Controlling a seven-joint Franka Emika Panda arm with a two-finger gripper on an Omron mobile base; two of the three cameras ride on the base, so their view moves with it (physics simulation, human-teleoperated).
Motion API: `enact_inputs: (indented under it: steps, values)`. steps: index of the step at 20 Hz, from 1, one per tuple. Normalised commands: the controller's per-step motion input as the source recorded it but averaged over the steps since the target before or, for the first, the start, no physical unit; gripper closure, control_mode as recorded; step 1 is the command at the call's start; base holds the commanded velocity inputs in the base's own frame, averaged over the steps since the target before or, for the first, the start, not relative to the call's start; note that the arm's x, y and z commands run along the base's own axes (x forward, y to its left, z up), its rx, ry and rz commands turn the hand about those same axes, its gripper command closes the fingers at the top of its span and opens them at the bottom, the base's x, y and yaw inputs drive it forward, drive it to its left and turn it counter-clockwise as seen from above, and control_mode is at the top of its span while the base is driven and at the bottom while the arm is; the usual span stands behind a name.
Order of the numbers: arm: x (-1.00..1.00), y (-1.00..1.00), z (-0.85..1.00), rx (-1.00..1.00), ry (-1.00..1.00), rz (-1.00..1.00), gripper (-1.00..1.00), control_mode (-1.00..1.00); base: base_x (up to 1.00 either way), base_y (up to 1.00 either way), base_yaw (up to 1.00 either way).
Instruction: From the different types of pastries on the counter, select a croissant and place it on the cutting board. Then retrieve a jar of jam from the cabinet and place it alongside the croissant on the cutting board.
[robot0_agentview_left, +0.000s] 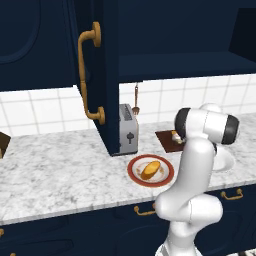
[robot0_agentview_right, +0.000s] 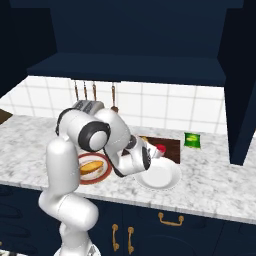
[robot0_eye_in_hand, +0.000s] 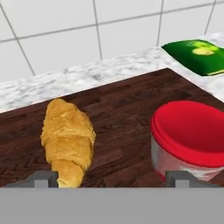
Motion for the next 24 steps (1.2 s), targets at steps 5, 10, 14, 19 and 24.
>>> enact_inputs:
  steps: [5, 10, 14, 19, 24]
  values:
    - [-0.31, 0.00, 0.93, 0.00, -0.03, 0.00, -1.00, -1.00, 0.00, 0.00, 0.00]
    - [-0.82, -0.03, 1.00, 0.00, -0.06, 0.00, -1.00, -1.00, 0.00, 0.00, 0.00]
    - [-0.95, -0.06, 1.00, 0.00, -0.12, 0.00, -1.00, -1.00, 0.00, 0.00, 0.00]
    - [-0.95, 0.00, 1.00, 0.00, -0.19, 0.00, -1.00, -1.00, 0.00, 0.00, 0.00]
    - [-0.97, 0.00, 1.00, 0.00, -0.18, 0.00, -1.00, -1.00, 0.00, 0.00, 0.00]
